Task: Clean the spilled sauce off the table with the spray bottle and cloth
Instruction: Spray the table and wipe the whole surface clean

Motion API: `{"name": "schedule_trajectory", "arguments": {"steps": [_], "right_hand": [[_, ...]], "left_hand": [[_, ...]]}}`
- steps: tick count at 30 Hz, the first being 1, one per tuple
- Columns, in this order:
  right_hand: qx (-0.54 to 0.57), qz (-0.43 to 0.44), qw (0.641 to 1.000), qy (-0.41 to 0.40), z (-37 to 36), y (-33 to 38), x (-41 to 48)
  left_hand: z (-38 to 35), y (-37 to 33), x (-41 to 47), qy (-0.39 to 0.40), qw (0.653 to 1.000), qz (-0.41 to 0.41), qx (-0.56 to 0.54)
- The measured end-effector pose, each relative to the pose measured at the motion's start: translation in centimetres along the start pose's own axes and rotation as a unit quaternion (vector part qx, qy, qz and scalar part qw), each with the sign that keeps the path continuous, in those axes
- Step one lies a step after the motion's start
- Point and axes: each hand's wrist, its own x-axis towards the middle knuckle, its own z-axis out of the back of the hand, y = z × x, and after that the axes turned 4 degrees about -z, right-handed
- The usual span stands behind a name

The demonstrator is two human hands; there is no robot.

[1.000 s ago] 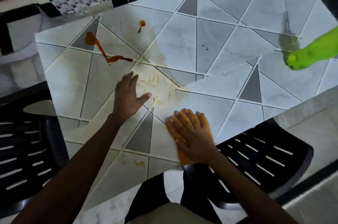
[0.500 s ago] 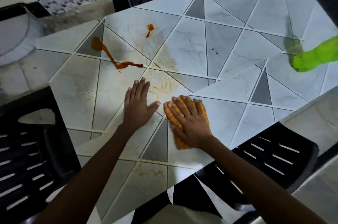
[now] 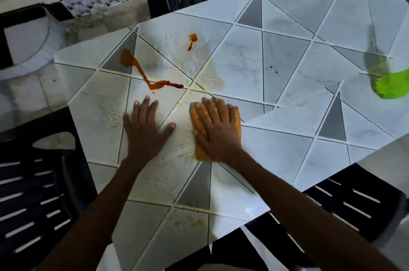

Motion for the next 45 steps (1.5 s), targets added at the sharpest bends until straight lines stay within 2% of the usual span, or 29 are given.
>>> {"name": "schedule_trajectory", "arguments": {"steps": [2, 4, 6, 8, 10, 12, 14, 16, 18, 19, 20, 21, 22, 24, 25, 27, 28, 29, 30, 31, 33, 34, 36, 38, 39, 40, 41, 43, 45], "right_hand": [[-0.019, 0.135, 0.990, 0.028, 0.2, -2.9, -2.6], [-0.049, 0.173, 0.983, 0.038, 0.4, -7.2, -3.5], [-0.060, 0.084, 0.995, 0.016, 0.9, -10.9, -2.0], [-0.035, -0.070, 0.997, -0.023, 1.6, -11.6, 1.8], [0.018, -0.213, 0.975, -0.055, 2.1, -9.1, 6.6], [0.047, -0.258, 0.964, -0.053, 2.1, -4.8, 10.3], [0.023, -0.172, 0.984, -0.046, 1.4, -1.0, 10.8], [-0.010, 0.009, 1.000, -0.015, 0.8, 0.2, 8.4], [-0.065, 0.213, 0.975, 0.013, 0.8, -2.0, 6.0], [-0.091, 0.287, 0.953, 0.025, 1.1, -4.0, 5.6], [-0.104, 0.323, 0.940, 0.030, 1.4, -5.9, 5.7], [-0.097, 0.317, 0.943, 0.036, 1.9, -7.6, 6.3], [-0.079, 0.268, 0.960, 0.032, 2.3, -9.0, 7.1], [-0.034, 0.091, 0.995, -0.003, 2.7, -10.2, 10.1], [-0.014, -0.011, 0.999, -0.030, 3.0, -9.5, 11.7], [0.038, -0.206, 0.975, -0.068, 3.2, -6.0, 15.0], [0.068, -0.279, 0.956, -0.069, 3.2, -3.7, 16.3], [0.085, -0.314, 0.943, -0.066, 3.2, -1.6, 17.1], [0.083, -0.305, 0.946, -0.068, 2.9, -0.1, 17.3], [0.064, -0.252, 0.963, -0.070, 2.4, 0.7, 16.9], [0.015, -0.073, 0.996, -0.057, 1.8, 0.0, 14.3], [0.006, 0.023, 0.998, -0.050, 1.6, -1.2, 12.8], [-0.016, 0.168, 0.985, -0.026, 1.6, -4.3, 10.2], [-0.051, 0.253, 0.966, 0.003, 2.3, -8.1, 9.5], [-0.055, 0.259, 0.964, 0.017, 2.8, -9.9, 9.9], [-0.052, 0.228, 0.972, 0.021, 3.2, -11.3, 10.7], [-0.043, 0.170, 0.984, 0.012, 3.5, -12.0, 11.9], [-0.013, -0.001, 0.999, -0.030, 3.7, -10.7, 14.3], [0.017, -0.142, 0.988, -0.055, 3.2, -7.2, 16.4]], "left_hand": [[0.3, 0.5, 0.5, -0.002, 1.000, 0.012, -0.007], [0.2, 0.8, 0.7, 0.002, 1.000, 0.009, -0.010], [0.0, 0.8, 0.5, 0.003, 1.000, 0.003, -0.001], [0.0, 0.7, 0.5, 0.002, 1.000, 0.002, 0.009], [-0.1, 0.7, 0.5, 0.007, 1.000, -0.001, 0.010], [-0.1, 0.9, 0.5, 0.009, 1.000, -0.002, 0.010], [-0.2, 1.0, 0.4, 0.013, 1.000, 0.002, 0.011], [-0.3, 1.0, 0.4, 0.019, 1.000, 0.005, 0.014], [-0.2, 0.9, 0.5, 0.016, 1.000, 0.013, 0.010], [-0.2, 0.7, 0.6, 0.014, 1.000, 0.014, 0.006], [-0.1, 0.6, 0.7, 0.013, 1.000, 0.012, 0.004], [-0.1, 0.6, 0.8, 0.012, 1.000, 0.013, 0.001], [-0.1, 0.6, 0.8, 0.011, 1.000, 0.013, -0.001], [-0.1, 0.7, 0.9, 0.012, 1.000, 0.015, -0.002], [-0.1, 0.7, 0.8, 0.009, 1.000, 0.016, -0.004], [-0.1, 0.9, 0.8, 0.005, 1.000, 0.016, -0.012], [-0.1, 0.9, 0.8, 0.006, 1.000, 0.018, -0.015], [-0.1, 1.0, 0.7, 0.007, 1.000, 0.020, -0.018], [-0.1, 1.0, 0.8, 0.009, 1.000, 0.022, -0.018], [0.0, 1.1, 0.7, 0.012, 0.999, 0.025, -0.019], [0.0, 1.0, 0.8, 0.019, 0.999, 0.027, -0.026], [0.0, 1.0, 0.9, 0.020, 0.999, 0.029, -0.030], [-0.1, 0.9, 1.1, 0.018, 0.999, 0.032, -0.037], [-0.1, 0.9, 1.2, 0.016, 0.999, 0.031, -0.041], [-0.1, 0.8, 1.2, 0.017, 0.999, 0.031, -0.041], [-0.1, 0.8, 1.3, 0.017, 0.999, 0.032, -0.041], [-0.1, 0.9, 1.3, 0.016, 0.998, 0.035, -0.042], [-0.1, 0.9, 1.3, 0.012, 0.998, 0.039, -0.044], [-0.1, 0.9, 1.3, 0.009, 0.998, 0.040, -0.046]]}}
